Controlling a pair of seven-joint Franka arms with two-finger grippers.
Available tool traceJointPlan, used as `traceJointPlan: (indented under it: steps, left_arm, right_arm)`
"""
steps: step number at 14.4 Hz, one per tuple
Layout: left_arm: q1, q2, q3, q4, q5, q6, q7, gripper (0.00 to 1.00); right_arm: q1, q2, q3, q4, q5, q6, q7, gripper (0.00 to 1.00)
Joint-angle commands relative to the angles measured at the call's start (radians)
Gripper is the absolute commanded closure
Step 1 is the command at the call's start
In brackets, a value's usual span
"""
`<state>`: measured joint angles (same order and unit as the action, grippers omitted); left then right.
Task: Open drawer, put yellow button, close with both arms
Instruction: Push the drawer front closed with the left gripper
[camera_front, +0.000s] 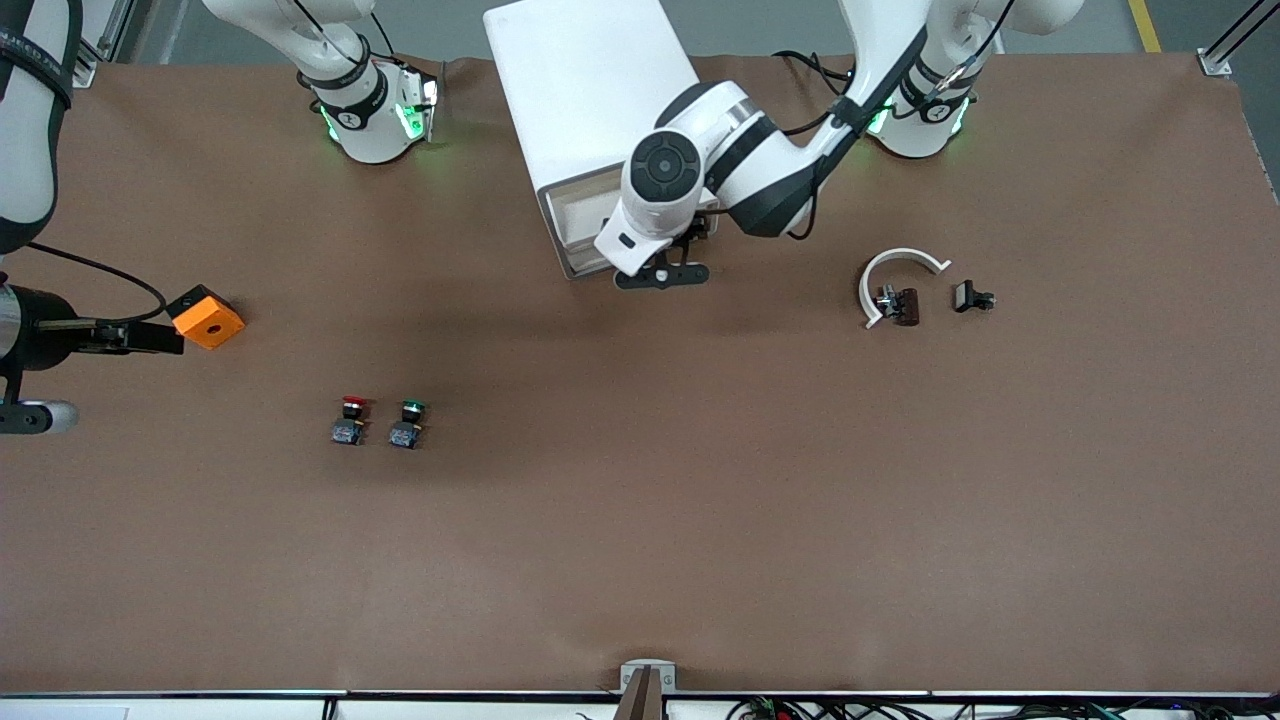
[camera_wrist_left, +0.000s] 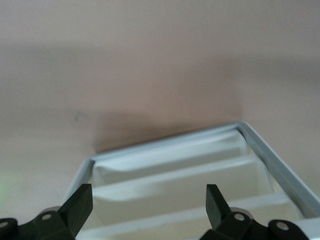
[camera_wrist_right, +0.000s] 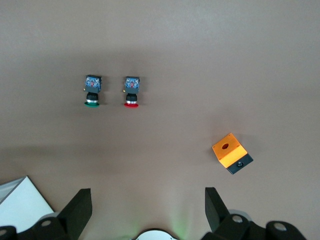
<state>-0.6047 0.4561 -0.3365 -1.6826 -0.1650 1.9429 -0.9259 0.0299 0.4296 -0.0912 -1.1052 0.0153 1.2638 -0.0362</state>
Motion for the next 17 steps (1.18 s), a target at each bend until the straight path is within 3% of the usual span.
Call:
traceJointPlan:
  steps: [1,10,13,17]
  left_arm:
    - [-0.033,0.006,-0.001,0.014,-0.06,-0.016,-0.016,0.0]
    - [-0.136,0.029,-0.001,0.015,-0.091,-0.03,-0.133,0.0]
    - [-0.116,0.02,0.013,0.024,-0.077,-0.035,-0.133,0.0]
    - [-0.006,0.024,0.048,0.086,-0.073,-0.035,-0.125,0.0]
  right_arm:
    - [-0.018,-0.023,0.021,-0.019,-0.018,-0.007,-0.013,0.0]
    - [-0.022,-0.04,0.022,-0.005,-0.02,-0.012,-0.001,0.0]
    - [-0.025,-0.072,0.021,-0.005,-0.023,-0.012,0.001,0.0]
    - [-0.034,-0.135,0.022,-0.007,-0.021,-0.012,0.001,0.0]
